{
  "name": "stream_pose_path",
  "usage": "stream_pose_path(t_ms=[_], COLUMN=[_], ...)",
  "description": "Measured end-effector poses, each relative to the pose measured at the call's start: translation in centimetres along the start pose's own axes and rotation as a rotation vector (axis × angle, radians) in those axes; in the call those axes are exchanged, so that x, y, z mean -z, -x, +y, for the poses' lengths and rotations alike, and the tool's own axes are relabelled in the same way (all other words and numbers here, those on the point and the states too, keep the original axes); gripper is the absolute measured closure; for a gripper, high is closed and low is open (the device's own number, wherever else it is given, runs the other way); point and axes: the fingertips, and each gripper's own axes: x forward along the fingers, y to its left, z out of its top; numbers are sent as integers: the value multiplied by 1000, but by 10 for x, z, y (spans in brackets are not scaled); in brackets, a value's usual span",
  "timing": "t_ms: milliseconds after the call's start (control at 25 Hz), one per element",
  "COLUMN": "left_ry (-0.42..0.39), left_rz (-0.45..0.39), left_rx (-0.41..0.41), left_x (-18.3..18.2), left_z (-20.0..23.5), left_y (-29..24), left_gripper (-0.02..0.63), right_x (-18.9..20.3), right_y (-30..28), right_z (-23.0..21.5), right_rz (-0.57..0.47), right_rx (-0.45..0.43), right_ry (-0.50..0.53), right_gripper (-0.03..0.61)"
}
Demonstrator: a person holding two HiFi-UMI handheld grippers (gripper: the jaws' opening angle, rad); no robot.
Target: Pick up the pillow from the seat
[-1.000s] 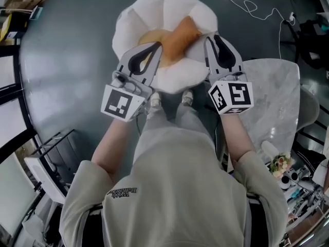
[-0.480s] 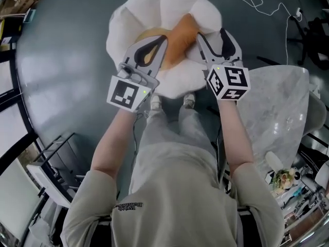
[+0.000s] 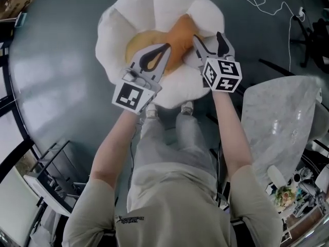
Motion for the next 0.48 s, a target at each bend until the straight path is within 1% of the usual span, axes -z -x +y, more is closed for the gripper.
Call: stream_pose_path(t_ms=[80,160,240,320,360,480], left_ry=[-11,-17,10,33,27,-24], left_rz=[12,40,54,51,48,59], left_rx=[4,-6,-26,-32,-24,-2], left_x=[26,55,77,97,108,148], left_z=[3,9,15,17,18,21], left_y=[-9,-15,-19,-24,-27,-38], left_gripper=[604,604,604,604,604,604], right_x=[21,42,64,86,97,130], right_y=[-18,-35,-52,-67,-74,-96], right_z=[-9,-20,-28,-34,-38,-53], right_rz=[8,16,32,51,60,93], right_rx=[-5,2,11,12,11,16], right_ry=[-43,-64,-66,-68,-72,-81], right_gripper=[209,193,179,173,167,161])
